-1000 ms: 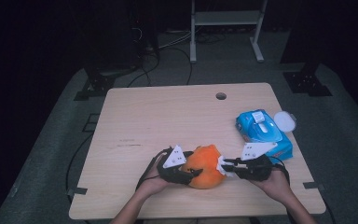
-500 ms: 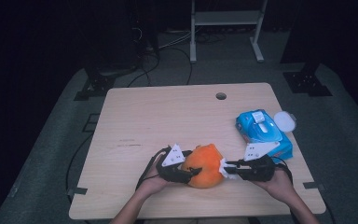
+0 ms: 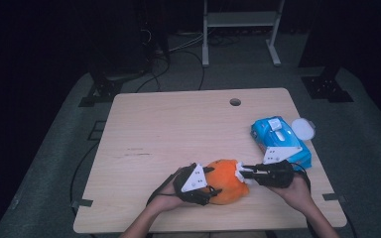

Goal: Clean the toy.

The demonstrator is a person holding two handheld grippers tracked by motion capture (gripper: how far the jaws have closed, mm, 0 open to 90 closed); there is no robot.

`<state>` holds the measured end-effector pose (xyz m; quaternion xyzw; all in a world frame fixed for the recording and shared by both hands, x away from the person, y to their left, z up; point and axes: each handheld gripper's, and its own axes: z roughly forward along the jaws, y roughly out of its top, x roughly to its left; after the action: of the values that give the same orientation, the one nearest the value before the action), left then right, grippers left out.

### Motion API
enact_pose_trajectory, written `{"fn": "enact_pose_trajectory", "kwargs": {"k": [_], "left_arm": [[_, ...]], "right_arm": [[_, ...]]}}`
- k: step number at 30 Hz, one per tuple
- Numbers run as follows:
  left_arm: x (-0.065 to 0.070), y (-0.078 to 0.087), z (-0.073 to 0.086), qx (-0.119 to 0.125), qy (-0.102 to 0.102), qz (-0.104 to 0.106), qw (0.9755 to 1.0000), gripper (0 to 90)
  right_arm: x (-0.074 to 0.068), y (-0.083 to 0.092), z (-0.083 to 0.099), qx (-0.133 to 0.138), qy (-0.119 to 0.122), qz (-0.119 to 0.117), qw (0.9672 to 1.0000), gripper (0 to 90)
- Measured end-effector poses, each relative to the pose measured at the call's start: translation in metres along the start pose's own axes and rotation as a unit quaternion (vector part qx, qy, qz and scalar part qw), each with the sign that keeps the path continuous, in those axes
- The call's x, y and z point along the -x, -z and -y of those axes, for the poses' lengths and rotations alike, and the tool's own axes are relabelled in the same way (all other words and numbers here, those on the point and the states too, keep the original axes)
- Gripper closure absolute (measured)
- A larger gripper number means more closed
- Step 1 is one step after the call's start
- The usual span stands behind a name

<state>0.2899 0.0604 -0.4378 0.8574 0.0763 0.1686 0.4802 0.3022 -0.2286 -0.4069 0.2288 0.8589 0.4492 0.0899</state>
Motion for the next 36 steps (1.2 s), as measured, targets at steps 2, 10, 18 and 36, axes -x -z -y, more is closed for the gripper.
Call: {"fn": "enact_pose_trajectory", "kwargs": {"k": [2,10,18,36], "left_arm": [[-0.006,0.001,0.002,0.002,0.032,-0.006,0.9995,29.9],[-0.005,-0.001,0.004,0.012,0.030,0.002,0.9995,30.0],[-0.001,-0.001,0.001,0.002,0.016,-0.001,0.9999,28.6],[0.001,-0.006,-0.002,0.000,0.023,-0.005,0.9997,28.1]], "right_arm": [[0.000,0.000,0.003,-0.006,0.000,0.002,1.0000,76.6],[-0.007,-0.002,-0.001,-0.006,0.009,-0.005,0.9999,76.6],[-0.007,-0.001,-0.004,0.006,0.009,0.010,0.9999,76.5],[-0.016,-0.005,-0.006,-0.015,0.039,0.045,0.9981,76.5]]}}
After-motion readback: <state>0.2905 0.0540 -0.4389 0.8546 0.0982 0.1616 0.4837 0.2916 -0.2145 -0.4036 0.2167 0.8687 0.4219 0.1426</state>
